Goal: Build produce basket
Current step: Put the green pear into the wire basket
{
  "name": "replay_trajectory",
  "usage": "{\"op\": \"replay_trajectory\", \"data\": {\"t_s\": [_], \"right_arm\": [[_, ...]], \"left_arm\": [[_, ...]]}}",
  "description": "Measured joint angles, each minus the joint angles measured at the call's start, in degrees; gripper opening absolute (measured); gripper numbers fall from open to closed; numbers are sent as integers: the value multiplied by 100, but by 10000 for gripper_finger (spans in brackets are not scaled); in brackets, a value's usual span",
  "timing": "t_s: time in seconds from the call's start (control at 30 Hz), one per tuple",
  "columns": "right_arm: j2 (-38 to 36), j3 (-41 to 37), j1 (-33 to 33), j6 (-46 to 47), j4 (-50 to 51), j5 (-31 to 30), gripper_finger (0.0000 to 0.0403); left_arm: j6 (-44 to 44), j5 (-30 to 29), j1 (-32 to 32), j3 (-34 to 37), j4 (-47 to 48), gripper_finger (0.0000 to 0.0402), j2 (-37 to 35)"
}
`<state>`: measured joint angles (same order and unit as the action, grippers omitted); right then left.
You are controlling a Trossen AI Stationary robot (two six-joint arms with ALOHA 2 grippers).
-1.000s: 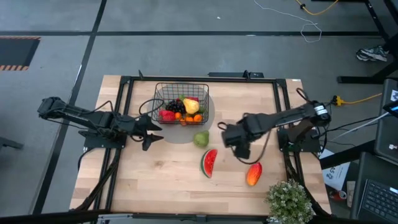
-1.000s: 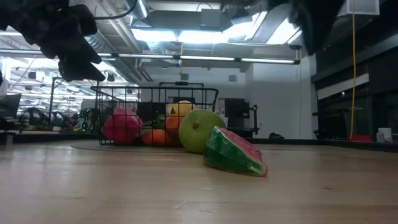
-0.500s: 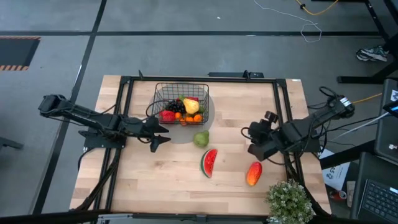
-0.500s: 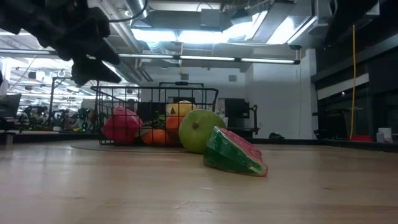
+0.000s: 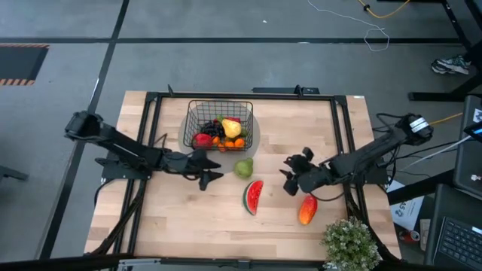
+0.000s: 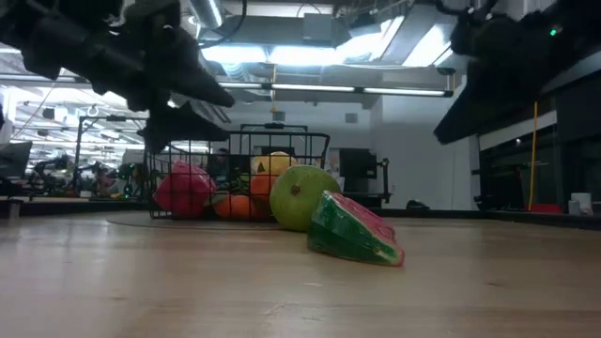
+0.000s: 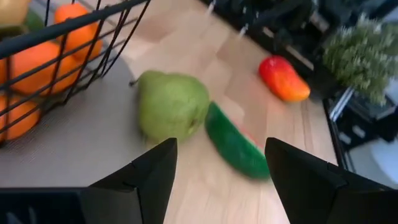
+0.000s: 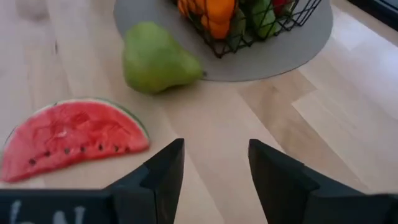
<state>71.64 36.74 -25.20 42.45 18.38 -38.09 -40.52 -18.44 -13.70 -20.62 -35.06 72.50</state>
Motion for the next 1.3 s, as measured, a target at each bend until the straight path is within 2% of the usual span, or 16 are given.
{"op": "replay_trajectory", "data": {"t_s": [0.1,0.17,0.37,0.5,0.7,0.87,1.13,1.3], "right_arm": [[-4,-214,170,-53,-412,4,181],[-5,-230,288,-47,-524,2,181],[-7,-234,626,-91,-587,2,181],[-7,-234,761,-71,-600,4,181],[-7,-234,782,-66,-633,22,181],[-7,-234,784,-63,-708,22,181],[-4,-237,784,-65,-840,18,181],[-4,-237,784,-66,-839,18,181]], "left_arm": [[-3,-338,-87,-71,-527,241,479],[-7,-535,-140,-260,-451,241,718],[261,-623,-179,-1240,146,241,1563],[493,-929,-147,-1965,1433,241,1914],[-178,-1506,-168,-2806,3704,232,1990],[-442,-1779,-146,-3031,4130,175,1990],[-678,-1930,-96,-3034,4175,14,2344],[-1023,-2211,-111,-3025,4154,3,2471]]}}
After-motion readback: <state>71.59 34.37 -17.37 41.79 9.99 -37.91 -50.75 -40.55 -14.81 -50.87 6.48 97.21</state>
